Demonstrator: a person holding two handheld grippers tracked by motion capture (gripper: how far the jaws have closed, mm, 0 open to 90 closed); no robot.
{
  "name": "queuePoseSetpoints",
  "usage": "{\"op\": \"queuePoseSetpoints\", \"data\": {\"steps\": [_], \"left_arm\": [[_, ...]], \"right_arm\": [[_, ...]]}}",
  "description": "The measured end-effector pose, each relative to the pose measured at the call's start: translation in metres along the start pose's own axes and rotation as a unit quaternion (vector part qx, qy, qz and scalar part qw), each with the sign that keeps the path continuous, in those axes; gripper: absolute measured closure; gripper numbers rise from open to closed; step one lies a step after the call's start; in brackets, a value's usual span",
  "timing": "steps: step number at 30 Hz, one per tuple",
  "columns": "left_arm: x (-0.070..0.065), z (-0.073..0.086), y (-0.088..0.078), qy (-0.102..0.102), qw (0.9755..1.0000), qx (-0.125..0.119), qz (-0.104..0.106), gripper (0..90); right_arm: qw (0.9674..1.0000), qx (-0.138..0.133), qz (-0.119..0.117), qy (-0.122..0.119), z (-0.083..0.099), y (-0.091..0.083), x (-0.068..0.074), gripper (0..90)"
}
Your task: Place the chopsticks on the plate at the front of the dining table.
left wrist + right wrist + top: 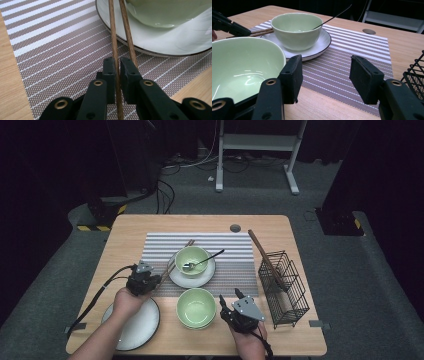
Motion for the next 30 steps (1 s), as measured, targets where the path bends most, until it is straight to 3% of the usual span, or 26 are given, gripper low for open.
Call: {"op": "queuePoseSetpoints", "data": {"steps": [30], "left_arm": [[0.0000,-0.0026,0.0026,-0.008,0.9999,-0.008,0.008,84.5]], "right_arm": [[1.0000,0.001,0.000,-0.001,0.0007,0.0003,0.0005,43.5]]}}
Point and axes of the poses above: each handheld gripper's, and its own axes: y roughly forward along the jaws, z roughly out of its underside, x roughly to its left, the point moved 7 cm from there along y, roughly forward along the jaws, and after that the axes turned 3 degrees about x, right-handed, at the moved point
